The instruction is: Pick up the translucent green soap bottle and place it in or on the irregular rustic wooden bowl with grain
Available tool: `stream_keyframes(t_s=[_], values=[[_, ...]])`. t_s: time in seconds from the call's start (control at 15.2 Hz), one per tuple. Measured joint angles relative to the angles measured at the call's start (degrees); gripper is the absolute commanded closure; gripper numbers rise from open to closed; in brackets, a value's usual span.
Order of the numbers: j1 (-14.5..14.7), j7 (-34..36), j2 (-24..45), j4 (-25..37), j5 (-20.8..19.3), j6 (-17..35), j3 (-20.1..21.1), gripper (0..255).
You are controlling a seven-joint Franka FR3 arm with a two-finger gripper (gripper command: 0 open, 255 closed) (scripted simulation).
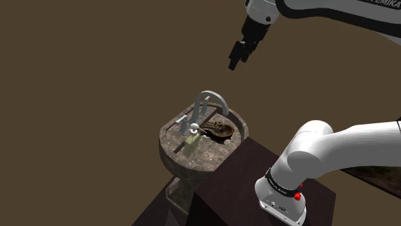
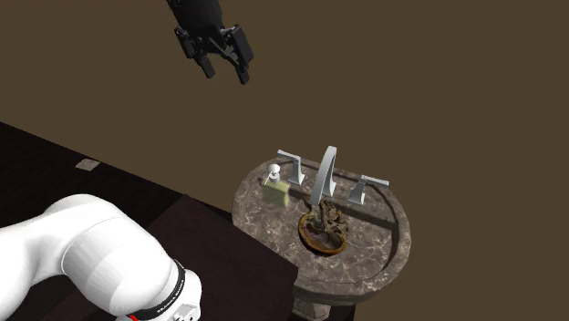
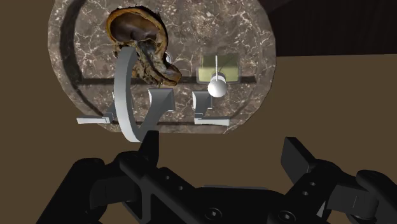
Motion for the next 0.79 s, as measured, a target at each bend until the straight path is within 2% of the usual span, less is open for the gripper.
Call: stream_keyframes(t_s=[0.13,0.33,0.79], values=[[-0.03,0.22,0.31,-0.69,0.0,0.86,0.09,0],[-0.27,1.01,1.51,-4.15,-0.12,4.85,0.27,0],[-0.86,4.57,8.18,-12.34,-0.4,17.83,1.89,0]])
